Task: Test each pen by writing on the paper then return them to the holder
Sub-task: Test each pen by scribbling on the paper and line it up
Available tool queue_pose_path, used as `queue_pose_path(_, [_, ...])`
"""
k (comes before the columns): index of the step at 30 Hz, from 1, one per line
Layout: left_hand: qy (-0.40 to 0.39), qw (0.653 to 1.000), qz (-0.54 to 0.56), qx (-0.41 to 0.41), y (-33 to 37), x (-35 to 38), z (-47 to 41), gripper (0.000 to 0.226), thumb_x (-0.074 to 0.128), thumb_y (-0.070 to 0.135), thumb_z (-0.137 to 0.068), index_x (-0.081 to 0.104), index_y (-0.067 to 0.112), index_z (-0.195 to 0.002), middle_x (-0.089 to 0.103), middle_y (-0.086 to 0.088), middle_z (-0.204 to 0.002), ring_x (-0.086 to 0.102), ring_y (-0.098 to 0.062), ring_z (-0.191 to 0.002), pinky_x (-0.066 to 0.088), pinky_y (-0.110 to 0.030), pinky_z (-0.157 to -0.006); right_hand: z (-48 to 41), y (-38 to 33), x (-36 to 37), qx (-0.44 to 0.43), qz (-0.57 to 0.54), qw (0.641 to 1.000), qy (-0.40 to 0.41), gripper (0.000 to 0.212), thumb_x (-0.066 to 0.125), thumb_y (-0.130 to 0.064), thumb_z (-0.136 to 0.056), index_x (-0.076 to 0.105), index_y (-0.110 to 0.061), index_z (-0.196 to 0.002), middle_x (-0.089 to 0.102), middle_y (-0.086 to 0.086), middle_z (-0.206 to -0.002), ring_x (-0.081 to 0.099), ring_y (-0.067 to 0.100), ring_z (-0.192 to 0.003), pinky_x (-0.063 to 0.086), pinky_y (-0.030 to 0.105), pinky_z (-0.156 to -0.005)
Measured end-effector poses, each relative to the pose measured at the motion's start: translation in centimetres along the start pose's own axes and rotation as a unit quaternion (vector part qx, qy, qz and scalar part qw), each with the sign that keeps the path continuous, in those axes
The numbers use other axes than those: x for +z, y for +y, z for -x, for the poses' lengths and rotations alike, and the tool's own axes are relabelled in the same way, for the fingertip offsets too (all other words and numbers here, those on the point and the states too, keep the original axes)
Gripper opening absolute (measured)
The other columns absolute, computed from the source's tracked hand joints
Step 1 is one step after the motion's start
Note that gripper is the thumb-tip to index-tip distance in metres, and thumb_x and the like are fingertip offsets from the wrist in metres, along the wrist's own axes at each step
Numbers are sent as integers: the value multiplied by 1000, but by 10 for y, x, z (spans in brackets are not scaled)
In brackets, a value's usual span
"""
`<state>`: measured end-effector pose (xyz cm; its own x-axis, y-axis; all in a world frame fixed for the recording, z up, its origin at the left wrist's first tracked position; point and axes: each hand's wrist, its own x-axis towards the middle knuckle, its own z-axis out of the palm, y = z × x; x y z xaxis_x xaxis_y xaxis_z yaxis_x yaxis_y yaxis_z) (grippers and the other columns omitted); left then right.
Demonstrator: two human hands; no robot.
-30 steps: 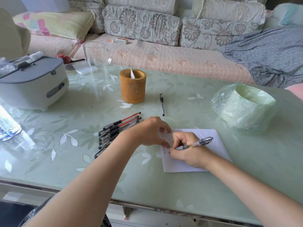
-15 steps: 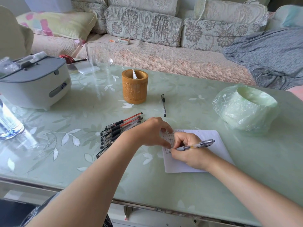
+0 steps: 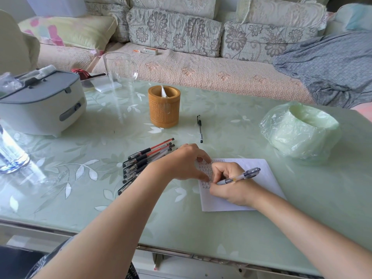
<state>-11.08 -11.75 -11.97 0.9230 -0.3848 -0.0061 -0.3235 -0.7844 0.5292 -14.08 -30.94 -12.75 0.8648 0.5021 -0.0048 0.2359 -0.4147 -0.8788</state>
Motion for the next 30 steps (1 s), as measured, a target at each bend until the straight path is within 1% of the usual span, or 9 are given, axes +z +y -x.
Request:
queue_pose_path(12, [11,1000,-21,7,1,-6,6,41,77,38,-80,65,31,-118,54,7,-106,46,-8,-95,35,-21,-79,-8,0,-14,52,-223,971,72,19,67,3,-85,59,-12,-76,50,13,-59,43,16,-43,29,19,-37])
queue_pose_path(15, [62,997,-36,-15,-3,-15,11,26,70,26,-87,67,28,-113,55,9,-100,51,-9,-88,44,-25,-80,-10,-9,-20,72,-282,954,67,10,74,-16,-82,67,-9,-81,57,14,-69,55,19,-52,41,25,-43])
queue_pose_path(17, [96,993,-48,-42,-8,-21,14,21,66,19,-89,68,24,-109,53,8,-98,51,-10,-84,42,-24,-77,-12,-14,-25,103,-350,930,37,34,57,-37,-91,69,-5,-85,62,15,-74,59,23,-61,47,30,-54])
queue_pose_path(19, [124,988,-64,-64,-12,-27,17,19,62,14,-89,69,21,-105,53,5,-96,50,-11,-82,39,-23,-74,-15,-19,-29,116,-404,907,17,46,35,-29,-97,69,1,-87,62,16,-77,57,26,-66,47,37,-66])
queue_pose_path(21, [137,983,-87,-86,-16,-31,22,18,59,12,-88,69,20,-102,52,5,-94,51,-13,-84,44,-26,-75,-18,-25,-27,120,-445,887,32,38,30,-10,-92,66,1,-94,59,15,-76,57,27,-67,48,40,-72])
queue_pose_path(23, [128,979,-109,-111,-18,-35,29,18,58,16,-87,67,25,-99,53,7,-92,53,-15,-87,48,-29,-75,-21,-30,-23,139,-464,873,54,29,33,-2,-93,61,-6,-100,54,8,-68,53,21,-53,50,34,-60])
queue_pose_path(25, [103,977,-128,-135,-19,-36,34,16,60,22,-84,65,27,-98,55,9,-91,54,-15,-88,48,-29,-73,-23,-37,-21,166,-460,870,59,13,46,-19,-99,59,-16,-94,43,-1,-61,33,12,-38,33,22,-41])
queue_pose_path(27, [82,973,-148,-155,-18,-36,37,17,64,28,-82,64,28,-98,55,9,-92,52,-14,-87,43,-26,-69,-24,-42,-22,191,-469,861,43,31,56,-48,-92,54,-21,-78,32,-4,-58,19,10,-37,17,20,-39])
queue_pose_path(30, [74,973,-147,-164,-17,-33,38,20,68,26,-80,64,25,-99,54,7,-94,53,-17,-90,43,-26,-68,-24,-46,-22,207,-506,837,8,58,45,-75,-78,37,-20,-60,24,-2,-59,10,15,-46,11,23,-46])
